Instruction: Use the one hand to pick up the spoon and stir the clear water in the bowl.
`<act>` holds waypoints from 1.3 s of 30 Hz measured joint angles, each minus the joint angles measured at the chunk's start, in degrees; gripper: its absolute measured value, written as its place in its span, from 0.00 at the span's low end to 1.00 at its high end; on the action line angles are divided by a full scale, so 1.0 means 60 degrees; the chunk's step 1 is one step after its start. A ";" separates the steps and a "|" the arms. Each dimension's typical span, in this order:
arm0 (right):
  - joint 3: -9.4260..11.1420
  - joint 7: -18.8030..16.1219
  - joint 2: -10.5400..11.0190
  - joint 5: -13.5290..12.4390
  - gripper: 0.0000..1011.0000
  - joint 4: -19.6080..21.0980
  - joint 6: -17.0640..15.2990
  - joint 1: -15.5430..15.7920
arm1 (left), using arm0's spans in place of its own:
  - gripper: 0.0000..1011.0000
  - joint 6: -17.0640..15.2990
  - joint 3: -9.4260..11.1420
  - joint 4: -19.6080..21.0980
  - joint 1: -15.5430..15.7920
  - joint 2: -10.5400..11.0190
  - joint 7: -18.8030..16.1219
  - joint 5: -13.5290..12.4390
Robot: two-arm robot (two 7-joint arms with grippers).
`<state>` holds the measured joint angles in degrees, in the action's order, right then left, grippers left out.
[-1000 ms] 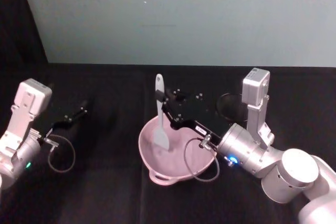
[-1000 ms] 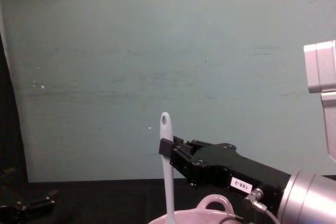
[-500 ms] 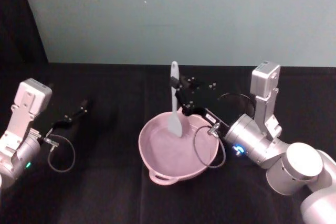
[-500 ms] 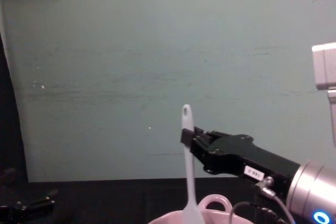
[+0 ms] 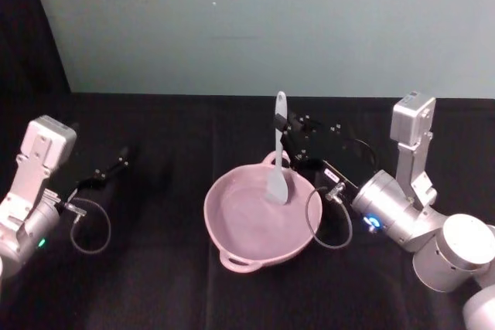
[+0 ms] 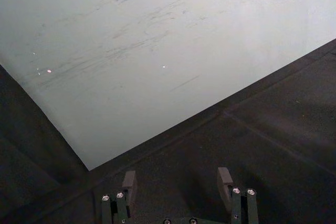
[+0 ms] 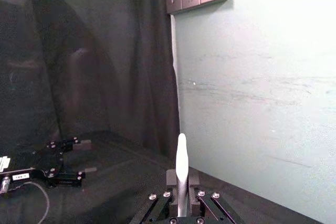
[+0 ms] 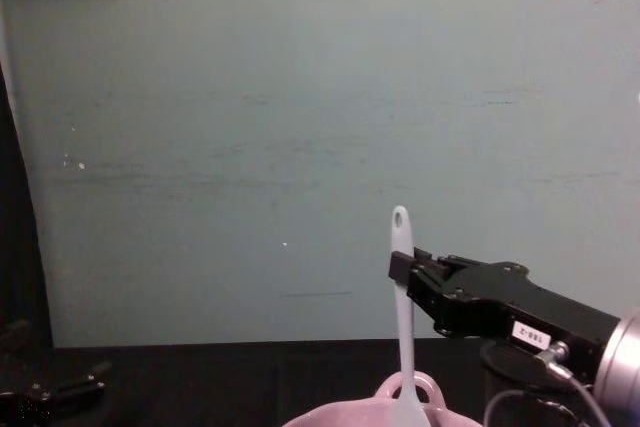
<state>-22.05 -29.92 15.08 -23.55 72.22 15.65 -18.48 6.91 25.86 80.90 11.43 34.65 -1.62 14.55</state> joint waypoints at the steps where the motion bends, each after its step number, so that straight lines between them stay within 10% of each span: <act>1: 0.0031 0.0002 0.0046 0.0000 0.12 0.0089 -0.0041 0.0064 | 0.99 0.0000 0.0000 0.0000 0.0001 -0.0001 0.0000 0.0000; 21: -0.0100 -0.0308 0.0539 -0.0374 0.12 0.1646 -0.0461 0.1190 | 0.99 0.0000 0.0000 0.0000 0.0000 0.0000 -0.0001 0.0000; 39: -0.0644 -0.0518 -0.0040 -0.0501 0.12 0.0792 -0.0345 0.0414 | 0.99 0.0000 0.0000 0.0000 0.0000 0.0000 0.0000 0.0000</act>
<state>-25.91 -33.03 14.84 -26.55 76.97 13.58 -15.99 6.91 25.86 80.90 11.43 34.65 -1.62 14.55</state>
